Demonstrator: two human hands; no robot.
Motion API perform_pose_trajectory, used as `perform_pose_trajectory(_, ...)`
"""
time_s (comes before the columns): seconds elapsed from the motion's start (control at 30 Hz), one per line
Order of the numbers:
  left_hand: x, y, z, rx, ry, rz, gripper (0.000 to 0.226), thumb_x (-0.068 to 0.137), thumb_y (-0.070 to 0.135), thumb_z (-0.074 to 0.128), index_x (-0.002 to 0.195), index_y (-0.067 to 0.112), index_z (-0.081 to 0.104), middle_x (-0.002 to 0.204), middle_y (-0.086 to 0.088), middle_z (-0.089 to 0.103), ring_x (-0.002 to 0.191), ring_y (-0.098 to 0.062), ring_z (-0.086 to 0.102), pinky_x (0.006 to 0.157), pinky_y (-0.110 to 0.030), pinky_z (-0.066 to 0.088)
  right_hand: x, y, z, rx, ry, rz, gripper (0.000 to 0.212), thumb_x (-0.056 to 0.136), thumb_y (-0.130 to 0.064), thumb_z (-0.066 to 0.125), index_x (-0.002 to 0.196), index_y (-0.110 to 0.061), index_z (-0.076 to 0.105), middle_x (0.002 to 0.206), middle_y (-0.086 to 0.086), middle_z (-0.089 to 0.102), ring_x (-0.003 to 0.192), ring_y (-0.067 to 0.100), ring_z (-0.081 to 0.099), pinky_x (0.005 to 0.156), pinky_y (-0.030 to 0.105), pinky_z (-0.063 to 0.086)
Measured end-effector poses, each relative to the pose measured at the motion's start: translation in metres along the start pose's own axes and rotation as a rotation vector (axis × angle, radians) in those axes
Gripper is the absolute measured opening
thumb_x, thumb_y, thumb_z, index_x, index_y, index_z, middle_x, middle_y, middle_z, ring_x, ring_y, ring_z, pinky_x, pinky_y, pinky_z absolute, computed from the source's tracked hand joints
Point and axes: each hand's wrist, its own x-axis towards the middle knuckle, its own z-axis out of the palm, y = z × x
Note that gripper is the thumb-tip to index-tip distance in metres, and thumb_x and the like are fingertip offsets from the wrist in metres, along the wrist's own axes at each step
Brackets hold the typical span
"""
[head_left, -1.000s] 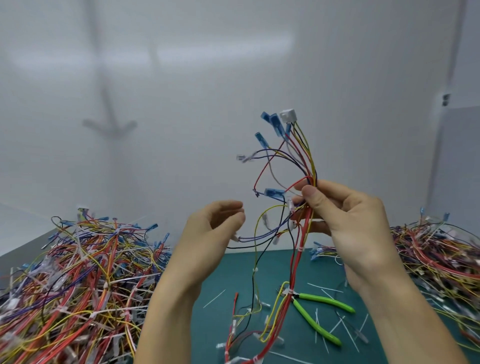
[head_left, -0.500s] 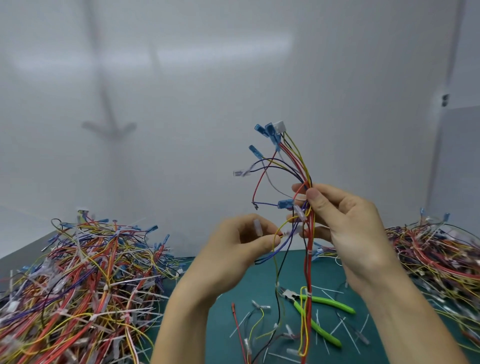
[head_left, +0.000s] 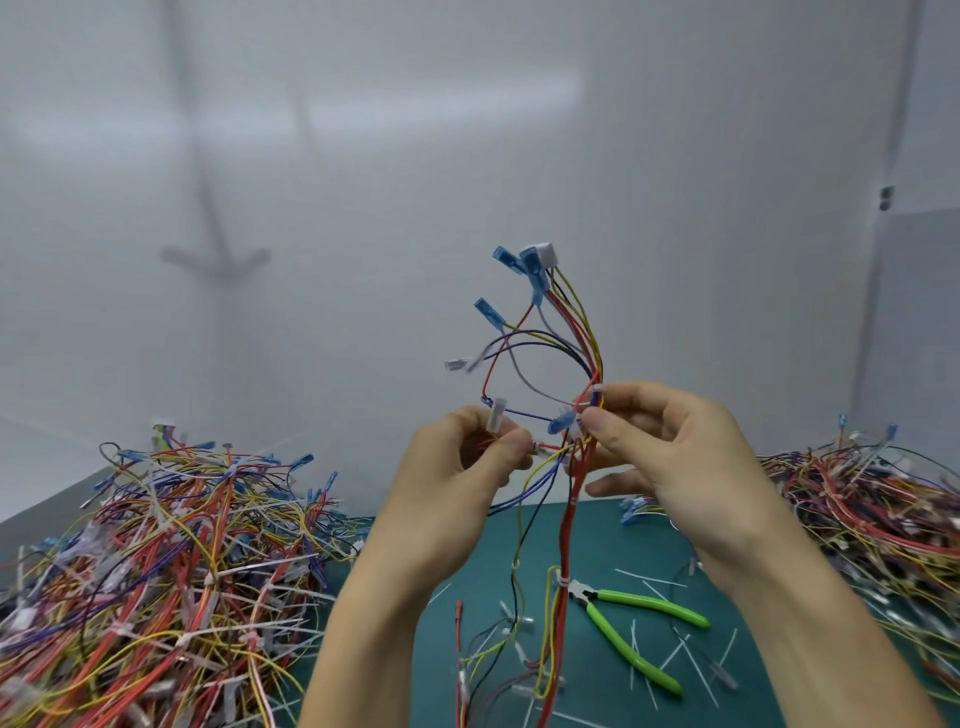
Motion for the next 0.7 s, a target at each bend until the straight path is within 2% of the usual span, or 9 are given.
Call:
perform_pose_trajectory(0.1, -0.0002, 0.0019, 0.0, -0.07, 0.012, 0.012, 0.006, 0.09, 0.01, 0.067, 0.086, 0.014, 0.067, 0.077, 0.004, 0.076, 0.072, -0.003, 0.07, 0.069, -0.015, 0.054, 0.0003, -0.0004, -0.0004, 0.002, 0.026, -0.011, 0.011, 0.092, -0.007, 0.065, 0.096, -0.015, 0.072, 0.084, 0.007, 0.077, 0.066, 0.016, 0.071, 0.053, 0.024, 0.058)
perform_pose_trajectory(0.2, -0.0007, 0.0029, -0.0006, -0.086, 0.038, 0.027, 0.007, 0.084, 0.009, 0.074, 0.088, 0.014, 0.071, 0.075, 0.005, 0.076, 0.069, 0.001, 0.069, 0.063, -0.009, 0.049, 0.0004, -0.0008, -0.001, -0.015, 0.016, -0.011, 0.011, 0.092, -0.008, 0.065, 0.097, -0.015, 0.072, 0.083, 0.005, 0.077, 0.066, 0.015, 0.072, 0.055, 0.024, 0.058)
perform_pose_trajectory(0.43, -0.0012, 0.0032, -0.0026, -0.067, 0.01, 0.029, 0.01, 0.08, 0.011, 0.078, 0.084, 0.019, 0.077, 0.079, 0.006, 0.077, 0.075, 0.0, 0.071, 0.064, -0.006, 0.047, 0.0002, 0.0002, 0.0015, -0.037, 0.023, 0.001, 0.011, 0.092, -0.009, 0.066, 0.097, -0.017, 0.072, 0.084, 0.007, 0.077, 0.065, 0.017, 0.072, 0.054, 0.026, 0.059)
perform_pose_trajectory(0.7, -0.002, 0.0049, -0.0047, -0.007, 0.004, 0.039, 0.03, 0.079, 0.002, 0.078, 0.073, 0.031, 0.073, 0.078, 0.014, 0.075, 0.072, 0.006, 0.068, 0.064, -0.006, 0.047, -0.0007, -0.0004, 0.0028, -0.006, 0.045, -0.016, 0.011, 0.091, -0.007, 0.067, 0.097, -0.015, 0.073, 0.082, 0.01, 0.076, 0.063, 0.015, 0.071, 0.052, 0.023, 0.057)
